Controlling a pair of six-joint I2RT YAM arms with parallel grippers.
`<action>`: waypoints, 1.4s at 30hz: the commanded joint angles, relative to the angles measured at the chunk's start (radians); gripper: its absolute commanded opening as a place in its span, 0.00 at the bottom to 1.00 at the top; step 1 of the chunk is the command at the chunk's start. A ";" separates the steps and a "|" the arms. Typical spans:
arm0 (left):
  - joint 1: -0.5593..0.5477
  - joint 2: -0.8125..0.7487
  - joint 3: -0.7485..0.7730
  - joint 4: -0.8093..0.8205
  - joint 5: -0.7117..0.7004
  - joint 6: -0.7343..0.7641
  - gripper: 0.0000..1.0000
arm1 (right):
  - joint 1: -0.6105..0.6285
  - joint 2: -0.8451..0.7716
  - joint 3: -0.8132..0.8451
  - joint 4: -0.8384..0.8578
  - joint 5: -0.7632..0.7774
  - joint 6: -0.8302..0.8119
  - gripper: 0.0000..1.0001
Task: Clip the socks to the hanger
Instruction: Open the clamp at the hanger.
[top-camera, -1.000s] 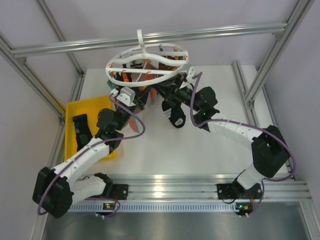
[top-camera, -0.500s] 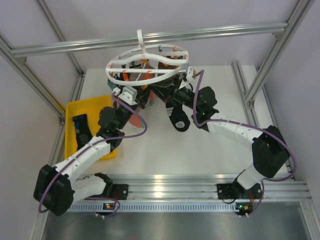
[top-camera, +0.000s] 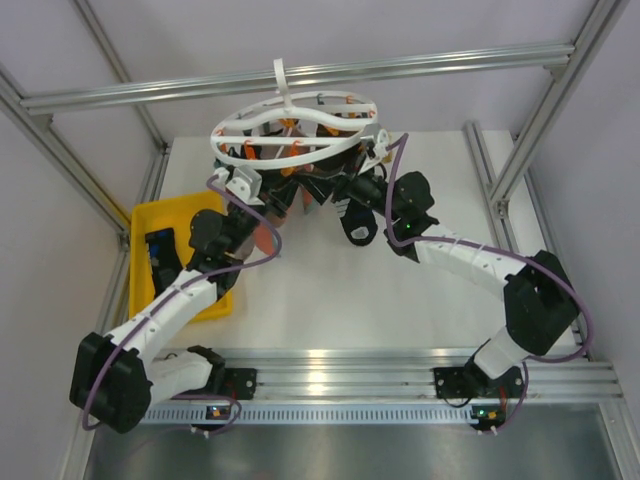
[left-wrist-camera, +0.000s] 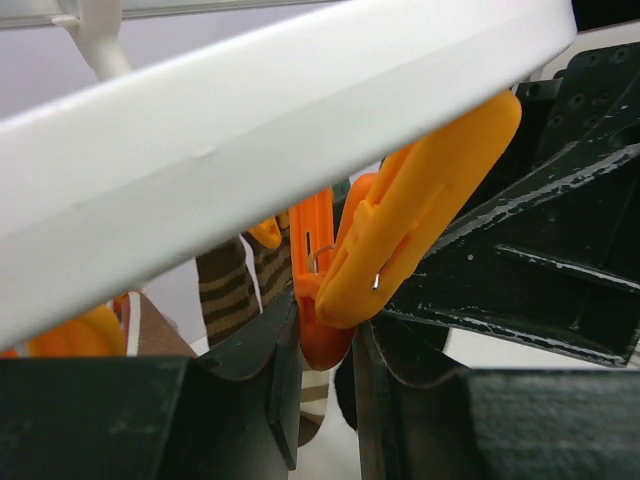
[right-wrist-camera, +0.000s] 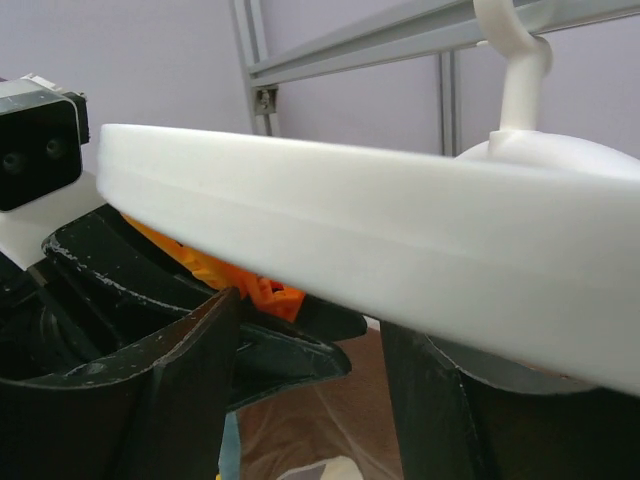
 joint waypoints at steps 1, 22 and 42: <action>0.038 -0.003 0.027 0.046 0.044 -0.109 0.00 | -0.017 -0.005 0.066 0.060 0.057 -0.006 0.57; 0.075 0.026 0.025 0.091 0.242 -0.254 0.00 | 0.012 0.045 0.149 0.176 0.061 -0.032 0.58; 0.109 0.014 0.019 0.052 0.292 -0.264 0.31 | 0.024 0.068 0.192 0.230 -0.003 -0.021 0.01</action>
